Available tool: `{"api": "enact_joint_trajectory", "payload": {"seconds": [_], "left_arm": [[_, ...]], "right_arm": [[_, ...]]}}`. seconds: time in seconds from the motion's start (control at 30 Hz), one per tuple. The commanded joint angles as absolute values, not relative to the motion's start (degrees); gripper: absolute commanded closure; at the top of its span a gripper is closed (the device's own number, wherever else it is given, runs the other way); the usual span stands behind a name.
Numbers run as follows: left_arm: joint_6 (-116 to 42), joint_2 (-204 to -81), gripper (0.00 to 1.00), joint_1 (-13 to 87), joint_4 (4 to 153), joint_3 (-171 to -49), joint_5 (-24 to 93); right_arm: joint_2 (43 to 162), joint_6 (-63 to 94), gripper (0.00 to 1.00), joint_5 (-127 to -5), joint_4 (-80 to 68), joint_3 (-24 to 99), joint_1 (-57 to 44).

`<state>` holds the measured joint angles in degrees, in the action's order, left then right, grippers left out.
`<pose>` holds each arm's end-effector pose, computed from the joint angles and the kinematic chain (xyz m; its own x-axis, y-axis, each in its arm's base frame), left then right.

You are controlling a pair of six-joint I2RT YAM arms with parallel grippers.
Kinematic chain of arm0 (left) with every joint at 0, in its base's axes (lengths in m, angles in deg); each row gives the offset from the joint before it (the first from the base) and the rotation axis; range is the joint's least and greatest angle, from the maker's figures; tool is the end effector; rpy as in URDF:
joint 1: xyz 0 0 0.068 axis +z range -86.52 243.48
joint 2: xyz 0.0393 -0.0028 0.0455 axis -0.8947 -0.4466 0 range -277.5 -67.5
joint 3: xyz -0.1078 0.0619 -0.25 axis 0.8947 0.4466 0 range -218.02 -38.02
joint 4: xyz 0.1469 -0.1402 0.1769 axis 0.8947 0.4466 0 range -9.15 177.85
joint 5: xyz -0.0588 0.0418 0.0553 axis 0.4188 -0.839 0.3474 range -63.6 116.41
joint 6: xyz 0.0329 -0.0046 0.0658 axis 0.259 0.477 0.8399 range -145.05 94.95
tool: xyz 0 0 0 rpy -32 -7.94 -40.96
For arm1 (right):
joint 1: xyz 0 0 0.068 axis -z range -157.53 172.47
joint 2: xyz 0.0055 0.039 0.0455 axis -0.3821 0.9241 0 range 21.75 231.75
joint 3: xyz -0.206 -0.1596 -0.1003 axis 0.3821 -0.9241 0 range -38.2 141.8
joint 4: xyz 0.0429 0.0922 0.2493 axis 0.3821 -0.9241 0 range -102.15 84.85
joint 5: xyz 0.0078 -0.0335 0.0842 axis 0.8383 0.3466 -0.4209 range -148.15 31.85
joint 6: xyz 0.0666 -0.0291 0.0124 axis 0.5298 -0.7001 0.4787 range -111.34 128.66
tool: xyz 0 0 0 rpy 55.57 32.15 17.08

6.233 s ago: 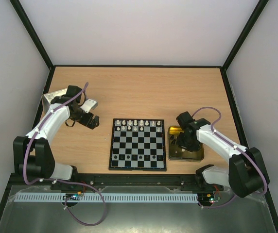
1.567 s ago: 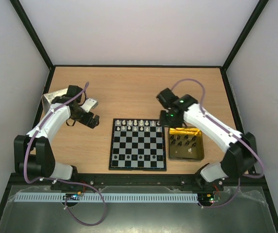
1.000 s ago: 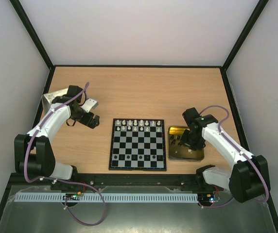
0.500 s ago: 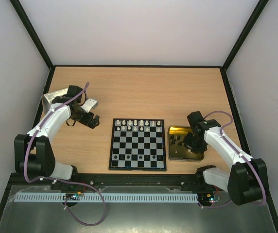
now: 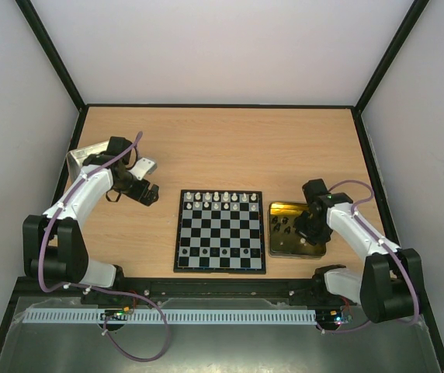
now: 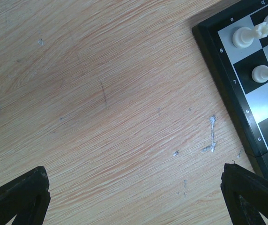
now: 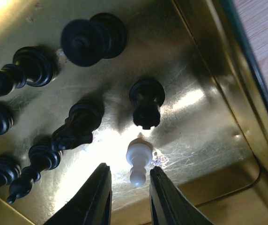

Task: Set up the chess pieces on the board
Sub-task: Pick up the chess piece from the storage box.

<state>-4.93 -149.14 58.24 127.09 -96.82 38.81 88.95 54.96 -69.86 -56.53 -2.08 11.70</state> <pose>0.2830 -0.0392 0.2129 -0.8165 0.4122 -0.4043 0.4754 0.8773 -0.0656 0.1751 0.0460 0.1504 -0.8240 0.5639 0.0547 0.5596 0.7950 0.2340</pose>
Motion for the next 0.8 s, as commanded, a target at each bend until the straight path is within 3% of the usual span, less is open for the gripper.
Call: {"api": "enact_joint_trajectory", "payload": {"seconds": [0.0, 0.43, 0.77], "left_arm": [[-5.1, -149.2, 0.01, 58.0, 128.7, -97.2, 38.6], [-5.2, -149.6, 0.01, 58.0, 128.3, -97.2, 38.7], [-5.9, -149.8, 0.01, 57.9, 127.6, -96.8, 39.6]], "right_arm": [[89.4, 54.3, 0.79, -69.6, -55.0, -3.8, 12.7], [91.0, 53.7, 0.89, -69.3, -53.5, -4.3, 14.0], [88.8, 52.4, 0.92, -66.4, -60.7, 3.3, 12.1]]}}
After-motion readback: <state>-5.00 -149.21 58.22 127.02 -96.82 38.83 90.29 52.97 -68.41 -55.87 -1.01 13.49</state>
